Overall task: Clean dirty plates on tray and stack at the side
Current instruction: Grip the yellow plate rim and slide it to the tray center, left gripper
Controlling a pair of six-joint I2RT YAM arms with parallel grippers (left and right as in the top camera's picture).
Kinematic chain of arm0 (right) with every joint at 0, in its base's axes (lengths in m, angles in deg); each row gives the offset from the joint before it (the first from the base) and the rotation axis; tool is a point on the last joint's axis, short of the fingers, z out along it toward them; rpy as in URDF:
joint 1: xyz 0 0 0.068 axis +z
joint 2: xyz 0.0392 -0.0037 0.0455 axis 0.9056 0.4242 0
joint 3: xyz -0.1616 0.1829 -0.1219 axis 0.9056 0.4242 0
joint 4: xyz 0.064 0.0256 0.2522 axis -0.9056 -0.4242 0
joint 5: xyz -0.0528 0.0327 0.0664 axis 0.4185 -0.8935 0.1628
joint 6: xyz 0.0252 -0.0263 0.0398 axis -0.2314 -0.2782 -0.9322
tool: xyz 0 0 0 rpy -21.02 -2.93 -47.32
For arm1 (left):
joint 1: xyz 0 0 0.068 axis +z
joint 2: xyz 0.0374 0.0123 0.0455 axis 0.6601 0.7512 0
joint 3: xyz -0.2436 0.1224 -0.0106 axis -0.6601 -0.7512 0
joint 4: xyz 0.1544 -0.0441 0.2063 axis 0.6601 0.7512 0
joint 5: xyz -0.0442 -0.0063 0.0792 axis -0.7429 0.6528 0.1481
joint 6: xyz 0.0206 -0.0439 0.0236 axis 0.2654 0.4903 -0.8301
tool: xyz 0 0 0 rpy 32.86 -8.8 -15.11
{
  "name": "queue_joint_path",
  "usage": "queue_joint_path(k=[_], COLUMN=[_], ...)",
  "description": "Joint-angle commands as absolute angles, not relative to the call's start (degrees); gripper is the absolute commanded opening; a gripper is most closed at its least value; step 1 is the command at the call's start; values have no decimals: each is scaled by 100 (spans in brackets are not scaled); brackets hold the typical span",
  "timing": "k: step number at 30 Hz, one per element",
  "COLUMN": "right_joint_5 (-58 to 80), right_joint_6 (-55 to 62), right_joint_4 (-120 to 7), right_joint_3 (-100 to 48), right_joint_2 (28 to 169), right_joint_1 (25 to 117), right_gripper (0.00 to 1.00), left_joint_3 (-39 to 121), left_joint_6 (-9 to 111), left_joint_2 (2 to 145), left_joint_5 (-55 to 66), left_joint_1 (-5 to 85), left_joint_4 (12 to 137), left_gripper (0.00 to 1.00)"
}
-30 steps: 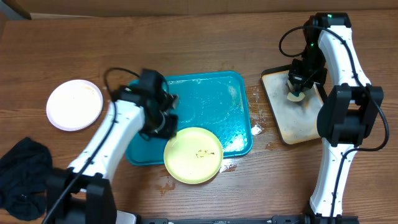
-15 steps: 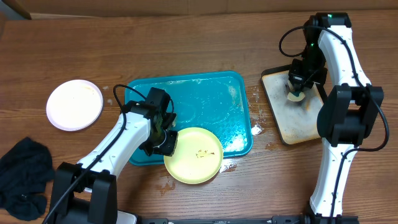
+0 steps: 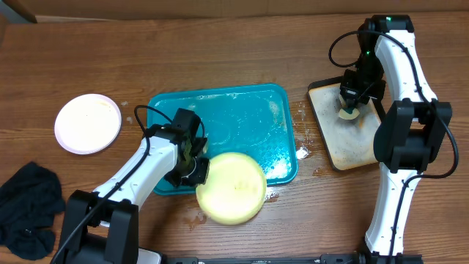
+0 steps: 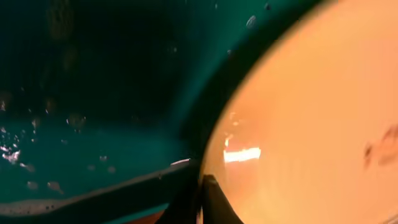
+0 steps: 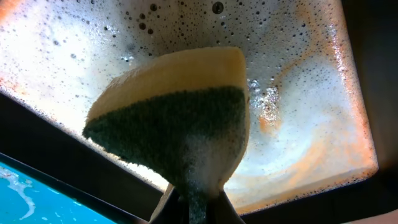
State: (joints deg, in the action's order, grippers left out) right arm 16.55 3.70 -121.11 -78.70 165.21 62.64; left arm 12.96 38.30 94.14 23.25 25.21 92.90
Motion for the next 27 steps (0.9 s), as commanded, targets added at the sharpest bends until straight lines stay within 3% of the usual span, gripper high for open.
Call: queue_joint_path(k=[1, 11, 15, 27], right_joint_5=[1651, 1649, 1644, 1223], right_joint_6=[412, 412, 414, 722], right_joint_4=[-12111, -12111, -12111, -12111], right_joint_3=[-7995, -7995, -7995, -7997], right_joint_2=[16325, 16325, 16325, 16318], right_joint_1=[6214, 6214, 6216, 6227], right_gripper=[4, 4, 4, 4], left_joint_3=[1255, 1296, 1300, 1344], left_joint_6=[3937, 4731, 5465, 5406], left_joint_2=[9329, 9329, 9331, 9335], left_joint_5=[2238, 2164, 2894, 3058], left_joint_1=[2540, 2560, 2731, 3649], left_joint_4=[9175, 8274, 8104, 7736], left_gripper=[4, 4, 4, 4])
